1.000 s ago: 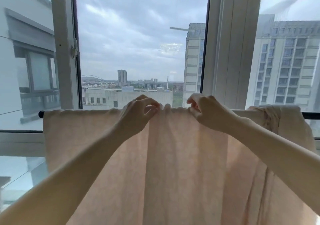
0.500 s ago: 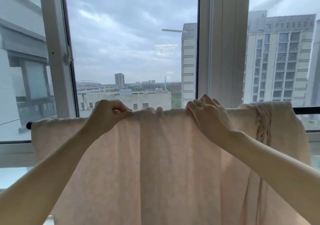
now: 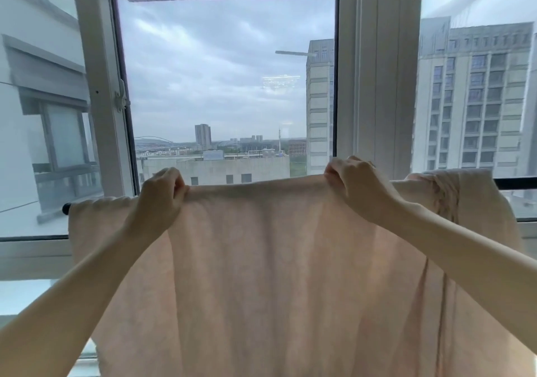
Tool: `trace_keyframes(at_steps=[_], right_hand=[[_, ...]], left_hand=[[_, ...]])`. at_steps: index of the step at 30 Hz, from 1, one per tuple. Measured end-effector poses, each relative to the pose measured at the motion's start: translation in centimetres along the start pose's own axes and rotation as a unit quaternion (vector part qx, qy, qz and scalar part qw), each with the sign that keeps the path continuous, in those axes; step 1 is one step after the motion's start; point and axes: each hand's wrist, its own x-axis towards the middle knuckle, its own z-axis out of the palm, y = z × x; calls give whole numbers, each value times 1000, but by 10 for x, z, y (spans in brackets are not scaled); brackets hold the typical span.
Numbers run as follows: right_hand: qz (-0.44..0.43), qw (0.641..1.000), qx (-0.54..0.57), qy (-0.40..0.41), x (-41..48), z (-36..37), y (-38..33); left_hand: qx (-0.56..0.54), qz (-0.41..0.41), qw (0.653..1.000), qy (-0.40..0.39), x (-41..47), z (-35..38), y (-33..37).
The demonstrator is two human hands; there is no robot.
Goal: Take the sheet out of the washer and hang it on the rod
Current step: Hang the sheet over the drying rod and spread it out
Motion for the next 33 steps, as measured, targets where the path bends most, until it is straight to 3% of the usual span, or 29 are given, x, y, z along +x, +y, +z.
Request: trace_keyframes(at_steps=[5, 8, 10, 14, 19, 26, 33], right_hand=[[-19, 998, 48, -20, -3, -6, 9], [-15, 999, 44, -20, -3, -8, 13], [-20, 999, 30, -13, -1, -3, 9], [-32, 999, -11, -32, 12, 12, -14], [14, 997, 60, -43, 7, 4, -10], [58, 997, -10, -45, -23, -23, 33], [-11, 998, -62, -18, -30, -27, 45]], left_hand=[[91, -35, 994, -46, 6, -13, 27], [-17, 56, 996, -68, 7, -10, 62], [-83, 81, 986, -123, 13, 0, 88], [-115, 117, 960, -227, 32, 26, 130], [-131, 118, 972, -157, 33, 41, 129], [-132, 112, 983, -57, 25, 38, 107], [-136, 108, 984, -44, 22, 34, 100]])
